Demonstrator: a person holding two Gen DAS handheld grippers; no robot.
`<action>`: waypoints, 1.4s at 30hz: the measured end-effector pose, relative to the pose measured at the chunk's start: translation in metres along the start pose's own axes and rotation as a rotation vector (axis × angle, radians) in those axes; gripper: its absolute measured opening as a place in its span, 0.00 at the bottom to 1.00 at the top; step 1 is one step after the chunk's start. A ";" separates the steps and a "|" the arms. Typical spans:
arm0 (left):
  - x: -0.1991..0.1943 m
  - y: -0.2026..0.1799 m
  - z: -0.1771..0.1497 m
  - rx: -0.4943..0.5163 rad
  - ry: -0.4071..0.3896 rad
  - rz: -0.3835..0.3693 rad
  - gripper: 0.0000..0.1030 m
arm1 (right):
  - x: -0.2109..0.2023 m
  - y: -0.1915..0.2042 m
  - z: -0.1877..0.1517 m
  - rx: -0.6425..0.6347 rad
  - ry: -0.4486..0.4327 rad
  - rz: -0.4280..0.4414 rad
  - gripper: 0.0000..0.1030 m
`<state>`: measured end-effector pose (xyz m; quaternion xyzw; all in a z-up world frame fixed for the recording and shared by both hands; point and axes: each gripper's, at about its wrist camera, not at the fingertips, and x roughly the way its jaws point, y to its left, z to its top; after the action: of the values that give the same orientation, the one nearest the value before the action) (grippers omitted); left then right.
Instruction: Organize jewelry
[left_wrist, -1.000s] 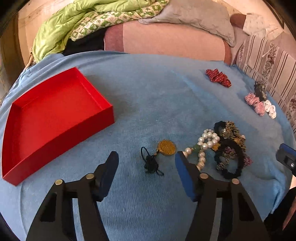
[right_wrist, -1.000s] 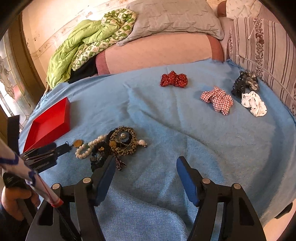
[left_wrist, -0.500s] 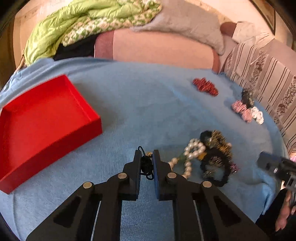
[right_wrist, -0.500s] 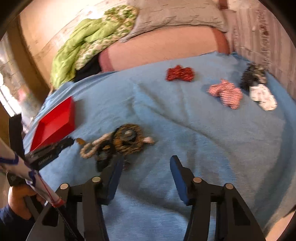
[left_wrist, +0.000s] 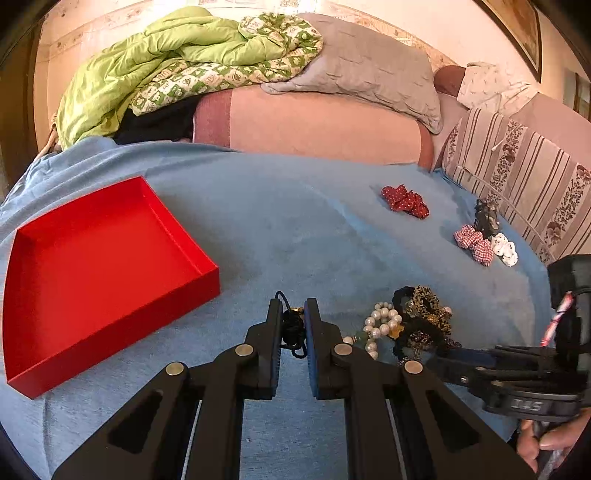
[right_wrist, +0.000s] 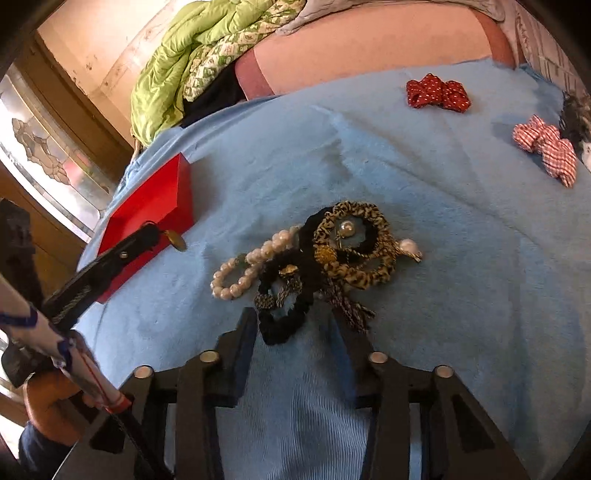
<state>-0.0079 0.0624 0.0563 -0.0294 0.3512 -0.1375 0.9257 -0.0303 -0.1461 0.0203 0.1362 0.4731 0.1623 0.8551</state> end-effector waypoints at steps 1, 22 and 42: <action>-0.001 0.000 0.000 -0.002 -0.001 -0.003 0.11 | 0.003 0.000 0.001 -0.008 0.004 -0.013 0.28; -0.037 0.025 0.016 -0.070 -0.082 -0.015 0.11 | -0.053 0.025 0.007 -0.072 -0.177 0.139 0.09; -0.029 0.186 0.077 -0.290 -0.088 0.091 0.11 | 0.000 0.156 0.106 -0.247 -0.155 0.259 0.09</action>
<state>0.0655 0.2452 0.1044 -0.1527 0.3274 -0.0418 0.9315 0.0373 -0.0123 0.1354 0.1020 0.3610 0.3167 0.8712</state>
